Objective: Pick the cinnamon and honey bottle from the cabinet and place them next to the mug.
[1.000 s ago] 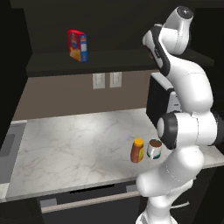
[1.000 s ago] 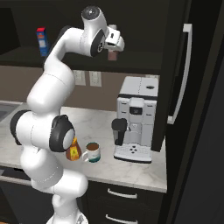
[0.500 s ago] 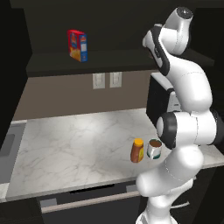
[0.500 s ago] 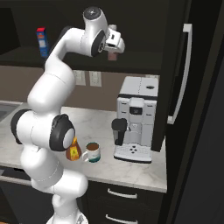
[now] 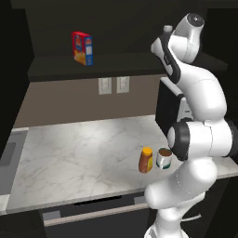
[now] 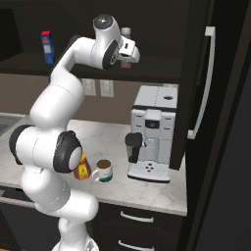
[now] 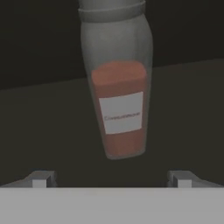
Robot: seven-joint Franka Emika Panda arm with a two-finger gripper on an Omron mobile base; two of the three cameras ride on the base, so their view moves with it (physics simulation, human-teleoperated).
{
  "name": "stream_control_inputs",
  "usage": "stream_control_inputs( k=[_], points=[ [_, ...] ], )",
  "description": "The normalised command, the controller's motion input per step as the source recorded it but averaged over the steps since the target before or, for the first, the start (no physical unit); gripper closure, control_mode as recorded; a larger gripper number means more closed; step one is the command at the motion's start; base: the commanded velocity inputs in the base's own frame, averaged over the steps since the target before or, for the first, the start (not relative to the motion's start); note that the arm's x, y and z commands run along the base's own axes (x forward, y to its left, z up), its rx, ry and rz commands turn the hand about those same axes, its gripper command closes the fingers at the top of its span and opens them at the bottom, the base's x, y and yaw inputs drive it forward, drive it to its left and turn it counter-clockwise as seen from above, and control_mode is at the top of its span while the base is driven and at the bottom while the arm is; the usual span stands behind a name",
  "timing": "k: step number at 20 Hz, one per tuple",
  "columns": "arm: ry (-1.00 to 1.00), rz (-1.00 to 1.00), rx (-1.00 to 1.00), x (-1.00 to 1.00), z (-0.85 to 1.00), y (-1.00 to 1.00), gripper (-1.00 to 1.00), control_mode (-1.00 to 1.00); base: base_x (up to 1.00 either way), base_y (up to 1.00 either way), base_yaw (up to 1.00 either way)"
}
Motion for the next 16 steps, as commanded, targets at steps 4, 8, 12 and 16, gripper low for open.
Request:
stream_control_inputs(
  k=[4,8,12,16],
  points=[
    [0.00,0.00,0.00,0.16,0.00,-0.02,-1.00,-1.00,0.00,0.00,0.00],
    [0.00,0.00,0.00,0.18,0.00,-0.07,-1.00,-1.00,0.00,0.00,0.00],
    [0.00,0.00,0.00,0.09,0.00,-0.12,-1.00,-1.00,0.00,0.00,0.00],
    [0.00,0.00,0.00,0.03,0.06,-0.13,-1.00,-1.00,0.00,0.00,0.00]
  ],
)
